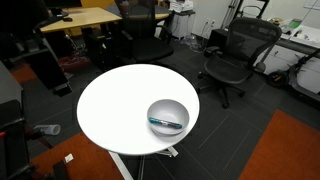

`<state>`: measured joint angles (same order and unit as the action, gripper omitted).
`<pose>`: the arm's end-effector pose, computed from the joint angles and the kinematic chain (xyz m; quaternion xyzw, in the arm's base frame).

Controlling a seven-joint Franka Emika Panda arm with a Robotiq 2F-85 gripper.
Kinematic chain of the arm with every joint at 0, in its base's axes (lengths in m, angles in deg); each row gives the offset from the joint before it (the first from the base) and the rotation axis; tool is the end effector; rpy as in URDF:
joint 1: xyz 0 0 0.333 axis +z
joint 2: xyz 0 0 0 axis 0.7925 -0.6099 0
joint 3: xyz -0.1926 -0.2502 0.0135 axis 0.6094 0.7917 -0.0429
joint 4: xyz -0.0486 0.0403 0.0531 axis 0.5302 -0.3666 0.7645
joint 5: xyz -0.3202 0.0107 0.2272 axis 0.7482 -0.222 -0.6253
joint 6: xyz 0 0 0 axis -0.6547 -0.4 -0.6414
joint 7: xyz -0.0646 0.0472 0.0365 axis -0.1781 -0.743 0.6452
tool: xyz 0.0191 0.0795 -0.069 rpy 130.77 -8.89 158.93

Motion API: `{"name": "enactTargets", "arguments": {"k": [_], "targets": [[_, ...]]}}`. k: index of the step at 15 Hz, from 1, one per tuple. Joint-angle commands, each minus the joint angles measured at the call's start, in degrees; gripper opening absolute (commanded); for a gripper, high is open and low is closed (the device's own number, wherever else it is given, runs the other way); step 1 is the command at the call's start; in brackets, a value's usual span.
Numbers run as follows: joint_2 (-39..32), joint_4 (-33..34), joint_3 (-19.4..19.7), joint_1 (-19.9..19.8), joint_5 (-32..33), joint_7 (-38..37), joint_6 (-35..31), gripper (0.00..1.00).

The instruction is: Get the marker from the gray bowl and place it on the table

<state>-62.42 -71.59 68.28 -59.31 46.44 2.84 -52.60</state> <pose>0.3713 -0.1769 0.4303 -0.9978 -0.0041 -0.0352 0.0566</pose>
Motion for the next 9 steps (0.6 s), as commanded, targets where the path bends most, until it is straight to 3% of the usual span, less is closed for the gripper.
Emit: {"name": "enactTargets", "arguments": {"k": [1, 9], "targets": [[-7.3, 6.1, -1.0, 0.5, -5.1, -4.6, -1.7, 1.00], [-23.9, 17.5, -4.0, -0.6, -12.6, -13.8, -9.8, 1.00]]}}
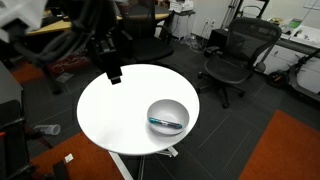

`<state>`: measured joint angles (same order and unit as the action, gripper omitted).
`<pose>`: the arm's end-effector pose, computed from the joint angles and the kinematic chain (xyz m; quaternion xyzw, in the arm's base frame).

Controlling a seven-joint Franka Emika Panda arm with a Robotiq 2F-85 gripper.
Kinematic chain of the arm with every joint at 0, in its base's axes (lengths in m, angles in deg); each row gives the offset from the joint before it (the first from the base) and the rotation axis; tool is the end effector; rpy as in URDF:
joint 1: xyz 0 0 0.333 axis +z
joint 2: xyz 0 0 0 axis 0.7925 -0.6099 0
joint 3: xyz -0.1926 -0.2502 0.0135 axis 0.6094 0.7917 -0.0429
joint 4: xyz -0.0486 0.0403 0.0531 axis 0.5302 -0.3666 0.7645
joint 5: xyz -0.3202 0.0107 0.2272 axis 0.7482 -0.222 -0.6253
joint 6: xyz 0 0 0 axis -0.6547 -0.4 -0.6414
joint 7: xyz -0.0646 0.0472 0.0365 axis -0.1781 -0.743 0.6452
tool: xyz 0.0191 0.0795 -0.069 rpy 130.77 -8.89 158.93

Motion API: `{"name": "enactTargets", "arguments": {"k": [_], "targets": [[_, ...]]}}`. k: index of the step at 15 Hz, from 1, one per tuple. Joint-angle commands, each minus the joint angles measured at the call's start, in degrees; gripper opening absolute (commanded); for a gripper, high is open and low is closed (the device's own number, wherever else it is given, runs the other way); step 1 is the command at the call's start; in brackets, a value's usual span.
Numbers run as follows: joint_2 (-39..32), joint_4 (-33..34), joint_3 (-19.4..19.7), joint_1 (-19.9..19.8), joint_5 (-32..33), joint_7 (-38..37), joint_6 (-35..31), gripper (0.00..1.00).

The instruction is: Get the marker from the gray bowl and place it on the table

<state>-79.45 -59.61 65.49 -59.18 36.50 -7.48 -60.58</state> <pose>0.4639 -0.1872 0.4126 -0.9875 0.1242 -0.0660 0.0707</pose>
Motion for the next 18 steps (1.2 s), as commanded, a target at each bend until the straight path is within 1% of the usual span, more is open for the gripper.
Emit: {"name": "enactTargets", "arguments": {"k": [1, 3, 6, 10, 13, 18], "targets": [[-8.9, 7.0, -1.5, -0.9, -3.6, -4.2, -2.5, 1.00], [-13.3, 10.3, -1.8, -1.6, -5.4, -5.5, -3.2, 1.00], [-19.3, 15.1, -2.4, -2.9, -7.6, -6.9, -2.3, 1.00], [-26.6, 20.7, -3.8, -4.7, -8.6, -9.5, -1.9, 1.00], [-31.1, 23.6, -5.2, -6.2, -9.6, -10.5, -2.3, 1.00], [-37.9, 27.7, -6.4, -7.5, -9.8, -14.2, -3.1, 1.00]]}}
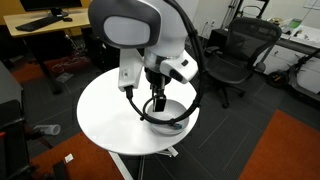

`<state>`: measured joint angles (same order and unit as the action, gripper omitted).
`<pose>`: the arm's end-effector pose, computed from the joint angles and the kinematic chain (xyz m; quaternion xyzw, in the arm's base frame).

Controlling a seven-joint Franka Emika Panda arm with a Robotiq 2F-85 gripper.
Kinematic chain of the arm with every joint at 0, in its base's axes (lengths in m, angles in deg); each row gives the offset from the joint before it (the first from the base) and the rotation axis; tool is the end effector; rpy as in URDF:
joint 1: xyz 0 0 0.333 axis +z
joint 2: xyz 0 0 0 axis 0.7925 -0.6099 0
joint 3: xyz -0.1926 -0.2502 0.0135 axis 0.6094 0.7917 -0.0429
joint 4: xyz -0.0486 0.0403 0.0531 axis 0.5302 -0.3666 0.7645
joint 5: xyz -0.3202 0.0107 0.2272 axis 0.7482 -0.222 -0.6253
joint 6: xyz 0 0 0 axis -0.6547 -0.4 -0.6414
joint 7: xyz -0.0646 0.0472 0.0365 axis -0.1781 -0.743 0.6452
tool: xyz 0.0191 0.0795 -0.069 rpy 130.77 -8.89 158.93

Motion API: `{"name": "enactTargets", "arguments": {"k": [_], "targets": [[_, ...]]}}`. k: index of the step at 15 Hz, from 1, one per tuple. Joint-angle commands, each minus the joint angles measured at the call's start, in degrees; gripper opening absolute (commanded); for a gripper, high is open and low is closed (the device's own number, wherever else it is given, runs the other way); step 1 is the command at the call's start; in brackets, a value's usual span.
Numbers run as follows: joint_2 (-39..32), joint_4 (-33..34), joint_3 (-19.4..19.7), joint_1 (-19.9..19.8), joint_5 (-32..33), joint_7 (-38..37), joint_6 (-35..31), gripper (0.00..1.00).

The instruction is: Get the marker from the gray bowl and place it on the table

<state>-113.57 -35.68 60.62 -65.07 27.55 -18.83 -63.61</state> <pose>0.5856 -0.2382 0.2691 -0.9567 0.2800 -0.0076 0.0799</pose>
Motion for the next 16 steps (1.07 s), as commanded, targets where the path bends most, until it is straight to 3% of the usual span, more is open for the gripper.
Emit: {"name": "enactTargets", "arguments": {"k": [1, 7, 16], "targets": [[-5.2, 4.6, -1.6, -1.7, -0.9, -3.9, -0.8, 1.00], [-11.9, 10.4, -2.7, -3.0, -1.9, -7.8, -3.6, 1.00], [-19.2, 17.2, -0.6, -1.1, 0.7, -20.5, -3.2, 1.00]]}}
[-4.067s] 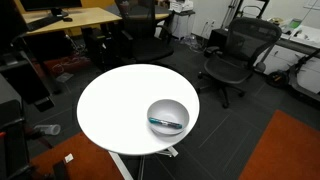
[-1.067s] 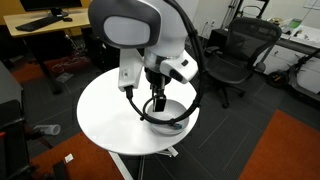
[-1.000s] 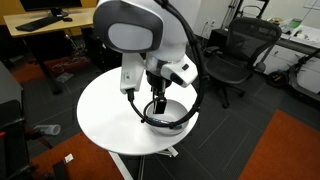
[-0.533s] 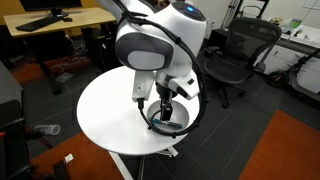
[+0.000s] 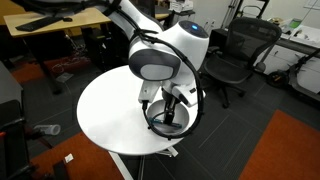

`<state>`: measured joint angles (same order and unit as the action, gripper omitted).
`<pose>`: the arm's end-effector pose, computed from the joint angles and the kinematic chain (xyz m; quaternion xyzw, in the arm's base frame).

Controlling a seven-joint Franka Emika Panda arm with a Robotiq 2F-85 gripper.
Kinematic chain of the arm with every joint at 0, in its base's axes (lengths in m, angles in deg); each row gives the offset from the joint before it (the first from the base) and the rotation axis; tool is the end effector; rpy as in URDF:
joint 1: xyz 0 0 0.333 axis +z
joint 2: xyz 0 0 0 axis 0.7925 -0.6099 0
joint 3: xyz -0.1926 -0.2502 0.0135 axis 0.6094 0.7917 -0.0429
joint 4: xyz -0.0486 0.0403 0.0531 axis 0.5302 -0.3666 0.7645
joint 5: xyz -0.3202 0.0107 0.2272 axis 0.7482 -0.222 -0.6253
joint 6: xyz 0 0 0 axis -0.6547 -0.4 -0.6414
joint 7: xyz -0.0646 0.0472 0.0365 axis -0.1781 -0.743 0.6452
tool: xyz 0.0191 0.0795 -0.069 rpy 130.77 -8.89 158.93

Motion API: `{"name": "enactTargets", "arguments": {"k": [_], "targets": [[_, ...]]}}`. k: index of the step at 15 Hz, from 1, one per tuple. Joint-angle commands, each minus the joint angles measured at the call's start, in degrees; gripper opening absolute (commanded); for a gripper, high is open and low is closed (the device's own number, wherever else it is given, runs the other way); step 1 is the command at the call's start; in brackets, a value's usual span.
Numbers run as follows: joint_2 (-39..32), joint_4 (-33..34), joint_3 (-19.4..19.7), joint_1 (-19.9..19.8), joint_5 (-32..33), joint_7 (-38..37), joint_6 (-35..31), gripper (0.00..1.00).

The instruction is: Get the marker from the gray bowl and place it on the table

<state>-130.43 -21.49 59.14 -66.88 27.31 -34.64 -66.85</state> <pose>0.6353 -0.2599 0.1828 -0.9110 0.4078 -0.0012 0.0616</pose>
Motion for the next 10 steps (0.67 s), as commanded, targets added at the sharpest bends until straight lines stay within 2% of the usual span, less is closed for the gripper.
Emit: {"name": "enactTargets", "arguments": {"k": [1, 10], "targets": [[-2.9, 3.6, 1.1, 0.8, 1.1, -5.8, 0.1, 1.00], [-6.3, 6.9, 3.0, 1.8, 3.3, -12.1, 0.3, 1.00]]}}
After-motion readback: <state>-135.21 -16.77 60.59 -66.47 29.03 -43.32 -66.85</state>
